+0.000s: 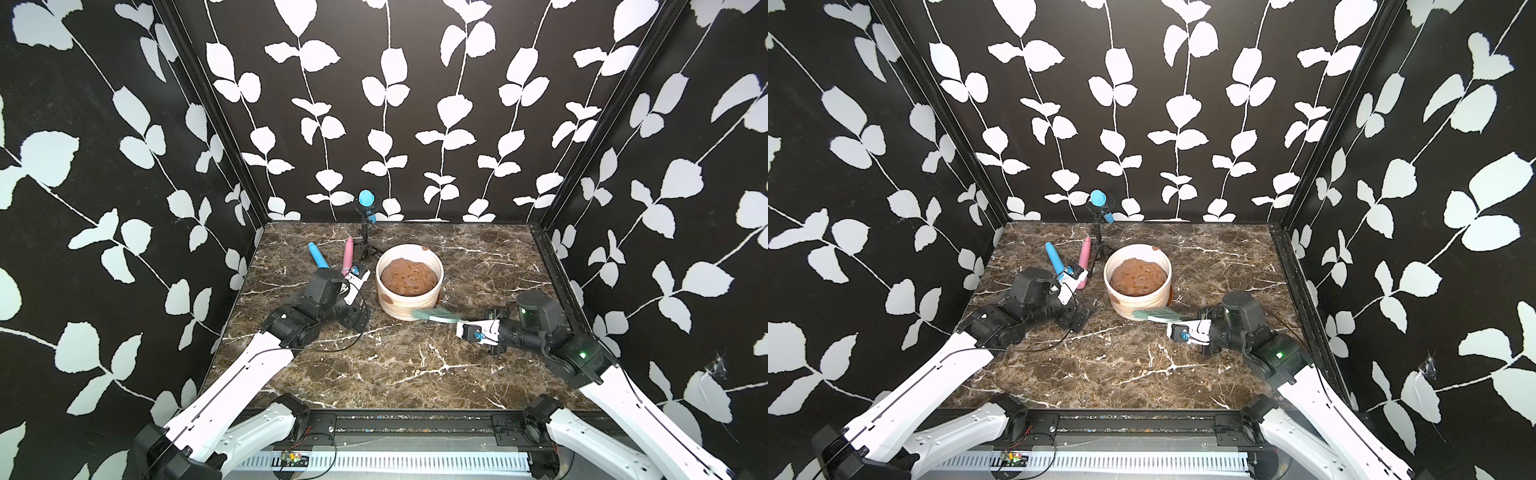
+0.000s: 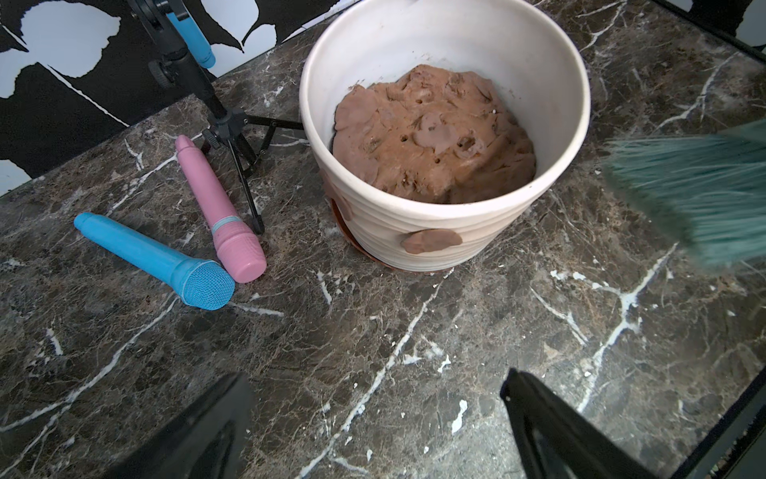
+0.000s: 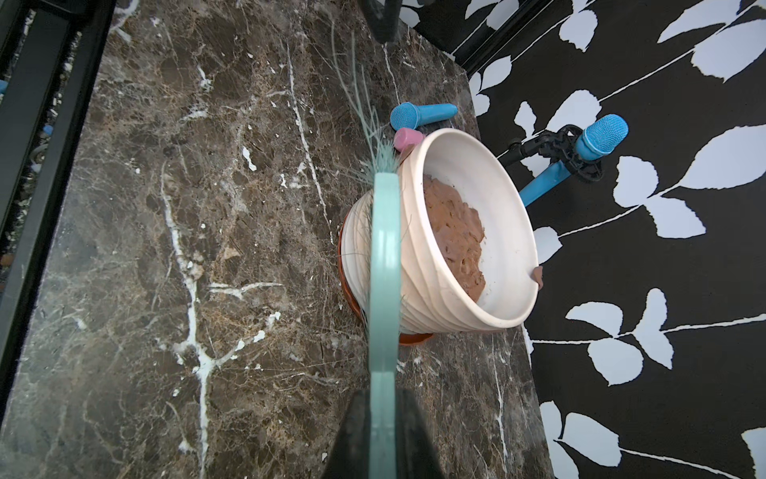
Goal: Scrub the dried mud off the ceramic pot
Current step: Brush off the soil from the pot, then rotate the pot on the tray.
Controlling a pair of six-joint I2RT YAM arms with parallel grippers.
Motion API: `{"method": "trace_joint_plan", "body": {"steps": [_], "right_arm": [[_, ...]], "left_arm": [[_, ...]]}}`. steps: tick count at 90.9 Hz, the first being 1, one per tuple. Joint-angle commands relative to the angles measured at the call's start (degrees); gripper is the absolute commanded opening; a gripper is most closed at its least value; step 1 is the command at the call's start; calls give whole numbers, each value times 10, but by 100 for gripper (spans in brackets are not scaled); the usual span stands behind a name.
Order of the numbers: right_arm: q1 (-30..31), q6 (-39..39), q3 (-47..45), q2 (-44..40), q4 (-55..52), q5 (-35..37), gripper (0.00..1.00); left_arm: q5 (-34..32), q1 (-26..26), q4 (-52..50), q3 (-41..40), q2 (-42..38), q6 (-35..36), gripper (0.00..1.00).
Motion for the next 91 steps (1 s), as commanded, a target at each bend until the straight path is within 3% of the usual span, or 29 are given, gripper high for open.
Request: {"method": "trace_joint_plan", "body": {"steps": [1,12,22,38,48,56,66,68,77,91], "right_arm": [[2,74,35,8,47,20,0],[2,154,93,39,23,58,0],[3,229,164,80,-53,9,0],[73,465,244,153,-87,84,0],[105,532,339,216,-148,97,0],[106,567,400,247,-200,113,0],[94,618,445,241,-243,238,0],[86,628,445,233,-244,257,0],[46,648,434,192,-246,302,0],[5,653,415,145,-276,335,0]], "left_arm": [[-4,0,5,-5,-1,-7,99],[-7,0,7,-2,7,-13,98],[-36,0,5,1,6,-23,99],[-98,9,-2,16,18,-96,98],[-37,14,4,48,25,-118,98],[62,15,62,47,13,-63,98],[318,13,100,52,19,107,94],[345,13,101,53,24,132,94],[331,10,92,83,67,202,94],[282,8,-21,201,204,288,92]]}}
